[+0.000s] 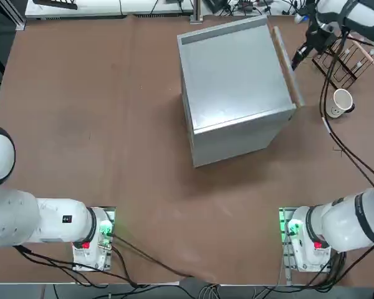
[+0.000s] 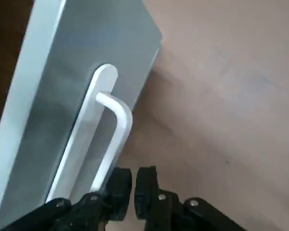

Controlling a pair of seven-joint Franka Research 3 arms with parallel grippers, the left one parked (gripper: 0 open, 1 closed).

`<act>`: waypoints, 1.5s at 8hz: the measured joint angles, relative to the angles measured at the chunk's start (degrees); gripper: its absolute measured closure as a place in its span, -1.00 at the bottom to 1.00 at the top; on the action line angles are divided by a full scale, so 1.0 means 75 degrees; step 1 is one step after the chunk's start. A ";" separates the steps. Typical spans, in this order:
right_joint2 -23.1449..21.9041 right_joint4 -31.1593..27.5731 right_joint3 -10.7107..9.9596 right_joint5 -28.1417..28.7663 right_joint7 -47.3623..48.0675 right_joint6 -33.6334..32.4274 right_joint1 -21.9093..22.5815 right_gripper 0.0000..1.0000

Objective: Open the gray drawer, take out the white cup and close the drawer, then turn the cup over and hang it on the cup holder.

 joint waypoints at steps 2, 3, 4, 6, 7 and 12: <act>0.0001 0.0000 0.0005 0.0028 0.0645 0.0036 0.0415 0.71; 0.0001 0.0000 0.0005 0.0054 0.0854 0.0051 0.0549 0.71; 0.0001 0.0001 0.0005 0.0106 0.1011 0.0067 0.0624 0.71; 0.0001 0.0027 -0.0006 0.0122 0.1174 0.0086 0.0643 0.71; 0.0000 0.0076 -0.0016 0.0122 0.1344 0.0090 0.0655 0.71; -0.0073 0.1696 -0.0105 -0.0370 0.2282 -0.0846 0.0664 0.44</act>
